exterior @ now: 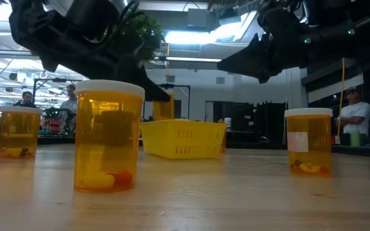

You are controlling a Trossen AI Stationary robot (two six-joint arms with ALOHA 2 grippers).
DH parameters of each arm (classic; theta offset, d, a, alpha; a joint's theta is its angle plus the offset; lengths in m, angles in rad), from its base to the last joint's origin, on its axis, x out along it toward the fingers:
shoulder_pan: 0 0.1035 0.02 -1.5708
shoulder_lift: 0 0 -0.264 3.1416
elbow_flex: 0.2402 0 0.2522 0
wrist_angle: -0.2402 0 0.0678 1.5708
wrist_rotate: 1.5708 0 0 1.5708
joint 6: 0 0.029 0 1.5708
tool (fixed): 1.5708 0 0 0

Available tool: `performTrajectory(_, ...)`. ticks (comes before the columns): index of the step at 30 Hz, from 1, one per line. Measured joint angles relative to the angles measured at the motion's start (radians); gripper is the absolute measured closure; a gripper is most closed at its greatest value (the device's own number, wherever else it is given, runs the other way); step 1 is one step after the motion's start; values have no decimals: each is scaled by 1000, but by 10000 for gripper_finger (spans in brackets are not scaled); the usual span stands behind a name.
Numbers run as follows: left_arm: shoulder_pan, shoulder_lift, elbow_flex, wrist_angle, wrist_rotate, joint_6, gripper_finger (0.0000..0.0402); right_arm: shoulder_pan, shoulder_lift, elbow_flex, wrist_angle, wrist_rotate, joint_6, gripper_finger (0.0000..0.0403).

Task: Pick and place pill bottles into a basket
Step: Put the pill bottle into the bin

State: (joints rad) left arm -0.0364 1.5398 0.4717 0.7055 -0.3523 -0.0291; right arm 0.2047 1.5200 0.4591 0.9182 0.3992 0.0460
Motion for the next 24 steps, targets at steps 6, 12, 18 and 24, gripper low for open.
performTrajectory(6, 0, 15, 0, 3, -16, -11, 187, 0, 0, 0, -11, 0, 3, 393)
performTrajectory(12, -2, 15, 0, -12, -15, -11, 187, 0, 0, 0, -11, 0, 4, 388)
performTrajectory(18, -2, 15, 0, -51, -22, -14, 187, 0, 0, 0, -18, 0, 5, 399)
performTrajectory(24, -2, 15, 0, -54, -22, -13, 187, 0, 0, 0, -19, 0, 6, 389)
